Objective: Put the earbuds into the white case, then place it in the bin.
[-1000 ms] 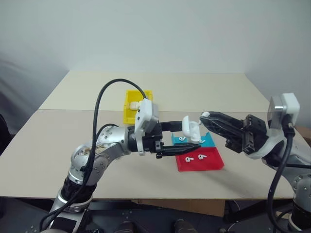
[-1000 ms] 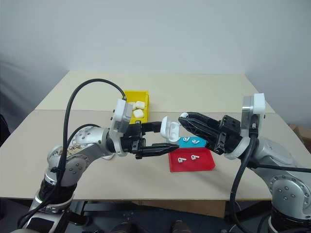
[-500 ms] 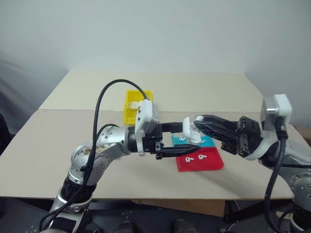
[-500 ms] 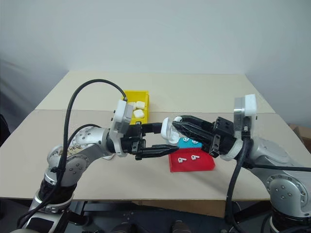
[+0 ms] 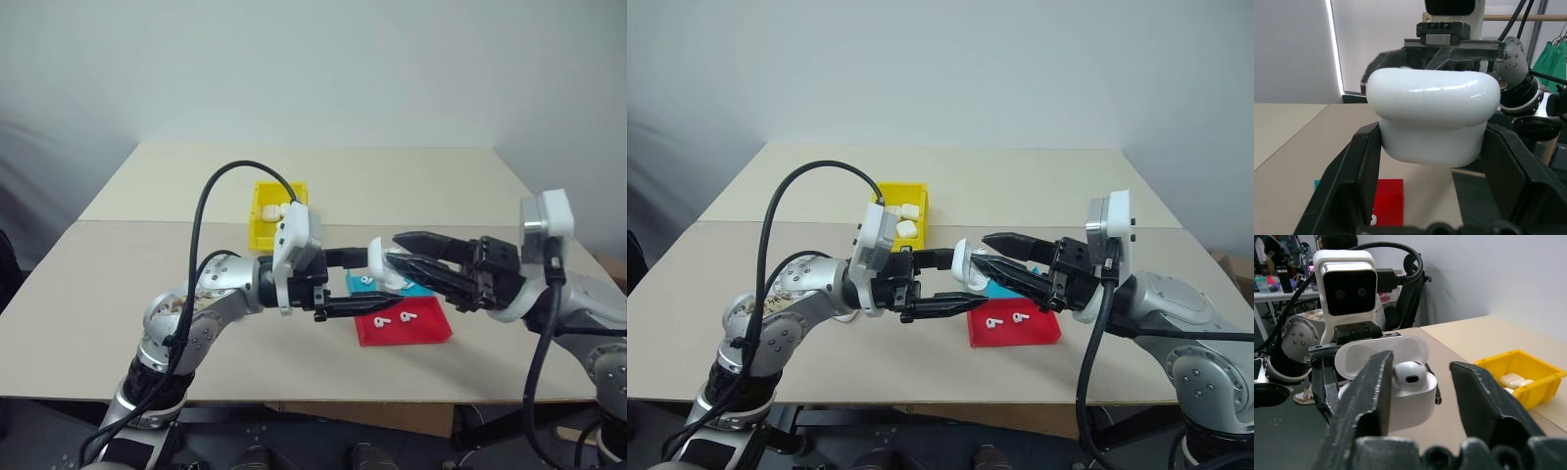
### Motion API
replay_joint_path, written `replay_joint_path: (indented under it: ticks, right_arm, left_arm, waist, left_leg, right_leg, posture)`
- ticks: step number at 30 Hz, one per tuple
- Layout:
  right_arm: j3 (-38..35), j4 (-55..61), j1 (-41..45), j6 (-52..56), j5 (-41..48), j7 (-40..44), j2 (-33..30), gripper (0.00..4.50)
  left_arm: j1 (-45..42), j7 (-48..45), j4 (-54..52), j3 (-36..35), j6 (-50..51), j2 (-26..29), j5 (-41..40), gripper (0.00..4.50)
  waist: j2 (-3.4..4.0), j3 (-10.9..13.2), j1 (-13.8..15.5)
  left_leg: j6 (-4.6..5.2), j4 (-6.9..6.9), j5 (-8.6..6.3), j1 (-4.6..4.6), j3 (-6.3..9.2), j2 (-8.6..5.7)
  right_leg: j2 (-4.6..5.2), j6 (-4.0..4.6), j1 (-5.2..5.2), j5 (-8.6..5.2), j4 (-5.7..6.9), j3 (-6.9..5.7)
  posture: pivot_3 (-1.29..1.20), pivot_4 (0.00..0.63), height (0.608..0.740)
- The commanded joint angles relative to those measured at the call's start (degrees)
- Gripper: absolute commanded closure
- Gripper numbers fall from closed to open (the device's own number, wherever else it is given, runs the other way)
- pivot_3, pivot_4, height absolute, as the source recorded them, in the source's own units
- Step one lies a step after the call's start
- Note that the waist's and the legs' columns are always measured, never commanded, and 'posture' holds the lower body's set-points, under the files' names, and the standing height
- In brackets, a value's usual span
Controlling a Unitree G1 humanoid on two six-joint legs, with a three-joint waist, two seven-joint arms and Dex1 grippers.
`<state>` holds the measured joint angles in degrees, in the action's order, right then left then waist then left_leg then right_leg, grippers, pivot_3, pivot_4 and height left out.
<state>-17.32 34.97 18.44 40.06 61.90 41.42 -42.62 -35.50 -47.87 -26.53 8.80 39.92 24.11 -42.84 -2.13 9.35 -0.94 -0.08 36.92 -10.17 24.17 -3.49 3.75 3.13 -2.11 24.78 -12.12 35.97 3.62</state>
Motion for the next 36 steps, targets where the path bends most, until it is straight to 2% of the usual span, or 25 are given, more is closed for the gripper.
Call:
replay_joint_path:
  ticks: [1, 7, 12, 16, 20, 22, 24, 28, 31, 35, 36]
  right_arm:
    - [-0.7, 0.9, 0.4, -1.3, 0.5, 1.0, -0.9, 0.88]
    - [-1.7, -0.3, 1.1, -1.9, 0.2, 0.7, -0.9, 0.88]
    - [-1.4, -6.4, 3.1, -3.2, -5.3, 3.6, -4.4, 0.88]
    - [8.2, -11.9, 6.8, -6.5, -20.4, 7.2, -10.9, 0.88]
    - [28.8, -22.8, 21.2, -9.2, -43.2, 12.1, -15.6, 0.88]
    - [37.7, -29.6, 28.8, -11.4, -53.1, 15.2, -14.5, 0.88]
    - [43.5, -36.5, 34.4, -17.7, -59.8, 20.1, -12.7, 0.88]
    - [48.8, -50.9, 42.8, -30.1, -65.4, 31.3, -8.2, 0.88]
    - [51.1, -62.6, 47.7, -38.5, -68.8, 37.4, -4.8, 1.47]
    - [51.8, -76.3, 51.0, -47.5, -72.4, 40.2, 0.4, 2.79]
    - [51.9, -79.2, 51.5, -49.0, -73.5, 40.0, 1.5, 2.79]
  left_arm:
    - [-0.4, 0.2, -1.1, -1.2, -1.6, -0.6, -0.2, 1.75]
    - [-0.2, 0.3, -0.7, -1.5, -1.9, -0.3, 0.4, 1.75]
    - [0.8, -0.8, 0.7, -4.2, -2.7, 2.6, 1.0, 1.75]
    - [1.6, -1.0, 0.3, -5.9, -2.8, 3.7, 0.2, 1.75]
    - [3.4, -0.5, -1.6, -6.9, -2.6, 4.3, -0.2, 1.75]
    - [4.1, -0.3, -2.2, -7.2, -2.6, 4.5, -0.3, 1.75]
    - [4.5, -0.1, -2.4, -7.3, -2.6, 4.5, -0.4, 1.75]
    - [4.7, 0.3, -2.7, -7.3, -2.8, 4.4, -0.3, 1.75]
    - [5.0, 0.5, -2.9, -7.2, -2.9, 4.2, -0.3, 1.75]
    - [5.3, 0.8, -3.2, -6.9, -3.3, 3.8, -0.1, 1.75]
    - [5.4, 0.9, -3.4, -6.9, -3.3, 3.8, -0.2, 1.75]
  waist:
    - [0.0, 0.0, 0.0]
    - [0.0, 0.0, 0.0]
    - [0.0, 0.0, -0.1]
    - [0.0, 0.0, -0.1]
    - [0.03, 0.0, -0.9]
    - [0.03, 0.0, -1.0]
    - [0.03, 0.0, -1.2]
    - [0.03, 0.0, -1.3]
    - [0.04, 0.0, -1.1]
    - [0.04, 0.0, -1.2]
    - [0.04, 0.0, -1.3]
  left_leg:
    - [0.0, 0.0, 0.0, 0.0, 0.0, 0.0]
    - [0.0, 0.0, 0.0, 0.0, 0.0, 0.0]
    - [0.0, 0.0, 0.0, -0.01, -0.01, 0.0]
    - [0.0, 0.0, 0.0, 0.0, -0.05, 0.0]
    - [0.0, -0.03, 0.0, 0.04, -0.14, 0.0]
    - [0.0, -0.03, 0.0, 0.07, -0.16, 0.0]
    - [0.0, -0.07, 0.0, 0.12, -0.15, 0.0]
    - [0.0, -0.11, 0.0, 0.21, -0.15, -0.01]
    - [0.01, -0.14, -0.01, 0.23, -0.15, -0.02]
    - [0.01, -0.14, -0.01, 0.21, -0.15, -0.02]
    - [0.01, -0.14, -0.01, 0.19, -0.15, -0.02]
  right_leg:
    - [0.0, 0.0, 0.0, 0.0, 0.0, 0.0]
    - [0.0, 0.0, 0.0, 0.0, 0.0, 0.0]
    - [0.0, 0.0, 0.0, 0.0, 0.0, 0.0]
    - [0.01, 0.0, 0.05, 0.0, -0.02, 0.02]
    - [0.02, 0.01, 0.19, 0.0, 0.0, 0.1]
    - [0.02, 0.01, 0.26, 0.01, 0.01, 0.11]
    - [0.01, 0.02, 0.31, 0.0, -0.01, 0.1]
    - [0.01, -0.03, 0.35, 0.03, -0.04, 0.1]
    - [0.02, -0.26, 0.35, 0.23, -0.04, 0.09]
    - [0.03, -0.2, 0.31, 0.27, -0.04, 0.07]
    - [0.02, -0.17, 0.3, 0.29, -0.03, 0.06]
  posture:
    - [0.0, 0.15, 0.74]
    - [0.0, 0.15, 0.74]
    - [0.0, 0.15, 0.74]
    - [0.0, 0.15, 0.74]
    - [0.0, 0.15, 0.74]
    - [0.0, 0.15, 0.74]
    - [0.0, 0.15, 0.74]
    - [0.0, 0.15, 0.74]
    - [0.0, 0.15, 0.74]
    - [0.0, 0.15, 0.74]
    - [0.0, 0.15, 0.74]
